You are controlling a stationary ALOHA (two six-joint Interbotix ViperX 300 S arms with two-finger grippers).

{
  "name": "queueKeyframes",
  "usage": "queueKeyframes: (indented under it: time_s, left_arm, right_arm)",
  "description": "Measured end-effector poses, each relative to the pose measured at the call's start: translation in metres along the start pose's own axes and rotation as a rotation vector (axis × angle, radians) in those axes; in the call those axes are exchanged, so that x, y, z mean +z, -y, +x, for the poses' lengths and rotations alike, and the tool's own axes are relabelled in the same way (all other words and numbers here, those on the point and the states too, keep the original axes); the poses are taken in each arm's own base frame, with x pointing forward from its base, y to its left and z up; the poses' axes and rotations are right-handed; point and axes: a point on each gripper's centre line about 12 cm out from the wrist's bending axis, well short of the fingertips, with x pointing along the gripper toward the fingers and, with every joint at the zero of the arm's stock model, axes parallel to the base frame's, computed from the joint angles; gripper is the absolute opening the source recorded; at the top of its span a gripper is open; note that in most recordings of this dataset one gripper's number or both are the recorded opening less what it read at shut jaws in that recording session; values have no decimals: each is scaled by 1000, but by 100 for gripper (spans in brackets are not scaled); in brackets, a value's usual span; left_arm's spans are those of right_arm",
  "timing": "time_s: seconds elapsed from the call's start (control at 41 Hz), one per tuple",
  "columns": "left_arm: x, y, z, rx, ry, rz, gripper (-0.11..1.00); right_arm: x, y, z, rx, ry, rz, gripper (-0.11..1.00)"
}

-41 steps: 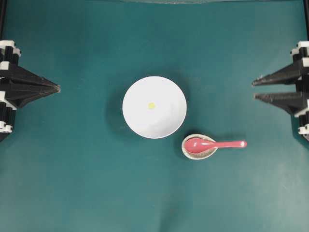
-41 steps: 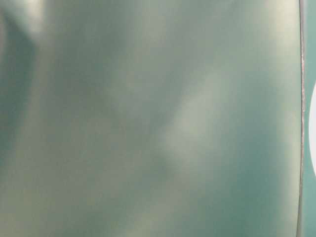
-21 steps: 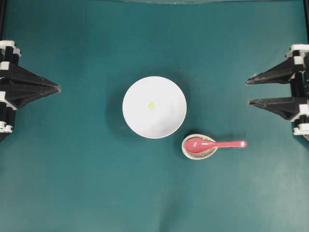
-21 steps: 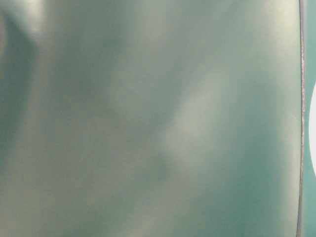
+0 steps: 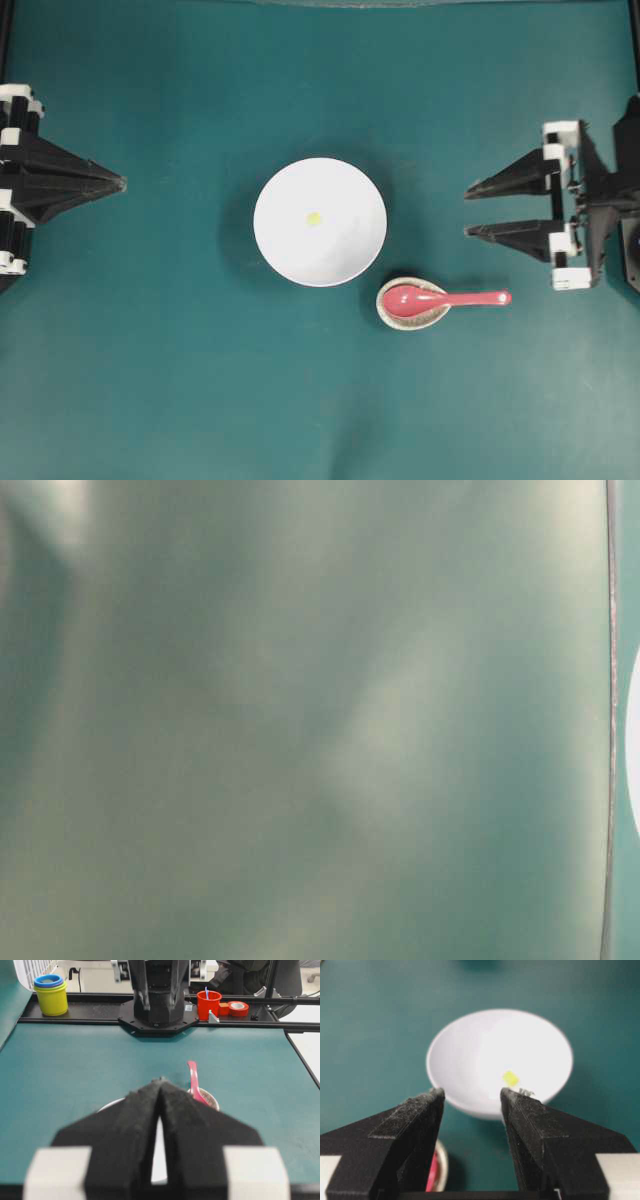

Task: Scoop the yellow hexagonal prism block from the bowl with a spoon using the right arm.
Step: 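Lower the open right gripper around the pink spoon handle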

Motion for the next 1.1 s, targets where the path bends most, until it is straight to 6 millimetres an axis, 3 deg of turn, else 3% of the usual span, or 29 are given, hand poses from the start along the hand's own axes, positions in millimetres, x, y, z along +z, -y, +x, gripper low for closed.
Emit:
queueKeyframes:
  time_s: [0.536, 1.096]
  left_arm:
    - [-6, 0, 0, 1, -49, -1, 0]
    - [-5, 0, 0, 1, -46, -1, 0]
  right_arm:
    - [-59, -13, 6, 72, 19, 57, 54]
    - [-100, -31, 16, 89, -18, 91, 54]
